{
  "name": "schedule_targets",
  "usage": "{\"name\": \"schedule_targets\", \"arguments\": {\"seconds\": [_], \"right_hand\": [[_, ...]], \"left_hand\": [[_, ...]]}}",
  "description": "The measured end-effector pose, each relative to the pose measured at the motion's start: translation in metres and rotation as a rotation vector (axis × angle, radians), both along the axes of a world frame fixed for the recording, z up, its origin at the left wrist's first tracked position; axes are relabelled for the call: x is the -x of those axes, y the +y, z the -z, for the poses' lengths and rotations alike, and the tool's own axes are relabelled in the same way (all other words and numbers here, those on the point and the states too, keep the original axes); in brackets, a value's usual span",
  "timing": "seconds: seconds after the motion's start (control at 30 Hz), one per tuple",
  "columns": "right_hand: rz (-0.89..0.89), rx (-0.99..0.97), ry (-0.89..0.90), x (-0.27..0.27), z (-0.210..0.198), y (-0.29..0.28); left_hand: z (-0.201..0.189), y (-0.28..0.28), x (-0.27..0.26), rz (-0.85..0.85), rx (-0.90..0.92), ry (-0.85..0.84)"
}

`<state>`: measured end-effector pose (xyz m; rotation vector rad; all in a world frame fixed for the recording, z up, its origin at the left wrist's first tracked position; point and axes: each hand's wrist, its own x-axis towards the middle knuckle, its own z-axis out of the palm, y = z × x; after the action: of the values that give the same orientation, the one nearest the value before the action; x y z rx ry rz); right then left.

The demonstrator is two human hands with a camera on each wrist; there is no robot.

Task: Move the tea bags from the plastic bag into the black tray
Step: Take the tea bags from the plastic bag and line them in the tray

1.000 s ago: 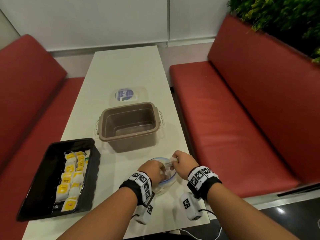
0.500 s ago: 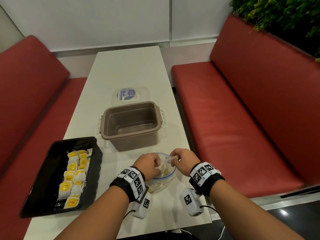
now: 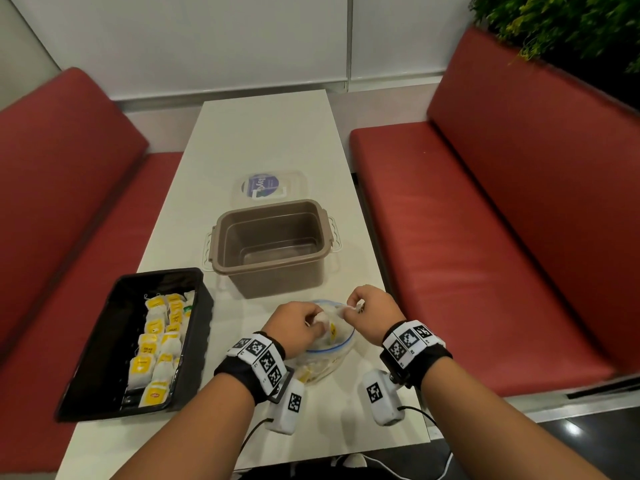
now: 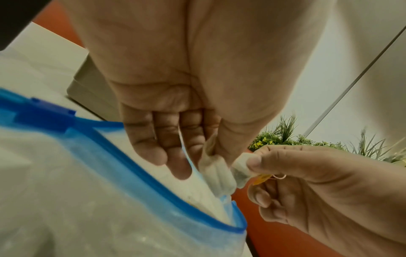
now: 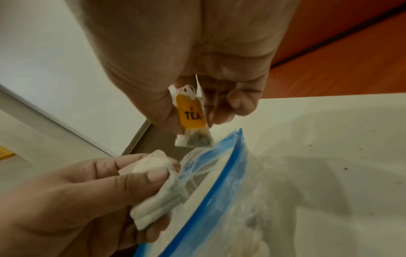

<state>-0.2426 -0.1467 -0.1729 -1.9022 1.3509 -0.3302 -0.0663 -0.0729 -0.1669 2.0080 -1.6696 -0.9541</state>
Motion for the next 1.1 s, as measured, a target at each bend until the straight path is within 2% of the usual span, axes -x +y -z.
{"name": "schedule_targets", "arguments": {"seconds": [0.2, 0.33, 0.43, 0.5, 0.57, 0.63, 0.7, 0.83, 0.9, 1.1], "right_hand": [[-0.030, -0.035, -0.140, -0.020, -0.019, 0.003], [-0.117, -0.068, -0.200, -0.048, -0.034, 0.010], [-0.174, -0.130, -0.219, -0.072, -0.050, 0.018], [-0.202, -0.215, -0.287, -0.089, -0.059, 0.024], [-0.225, -0.322, -0.341, -0.105, -0.066, 0.029], [-0.244, -0.382, -0.350, -0.118, -0.070, 0.034], [-0.256, -0.394, -0.362, -0.131, -0.072, 0.038], [-0.236, -0.376, -0.400, -0.148, -0.075, 0.044], [-0.207, -0.351, -0.409, -0.158, -0.076, 0.047], [-0.064, -0.254, -0.409, -0.175, -0.076, 0.053]], "left_hand": [[-0.040, 0.008, -0.026, -0.083, 0.098, 0.016], [-0.087, 0.022, -0.065, -0.114, 0.127, 0.010], [-0.119, 0.040, -0.106, -0.081, 0.084, 0.029], [-0.132, 0.049, -0.138, -0.057, 0.074, -0.112], [-0.139, 0.054, -0.171, -0.082, 0.054, -0.328], [-0.142, 0.058, -0.202, -0.059, -0.042, -0.515], [-0.139, 0.063, -0.227, 0.027, -0.187, -0.659], [-0.122, 0.064, -0.244, 0.256, -0.458, -0.896], [-0.111, 0.067, -0.247, 0.372, -0.563, -0.939], [-0.075, 0.064, -0.237, 0.925, -0.746, -0.975]]}}
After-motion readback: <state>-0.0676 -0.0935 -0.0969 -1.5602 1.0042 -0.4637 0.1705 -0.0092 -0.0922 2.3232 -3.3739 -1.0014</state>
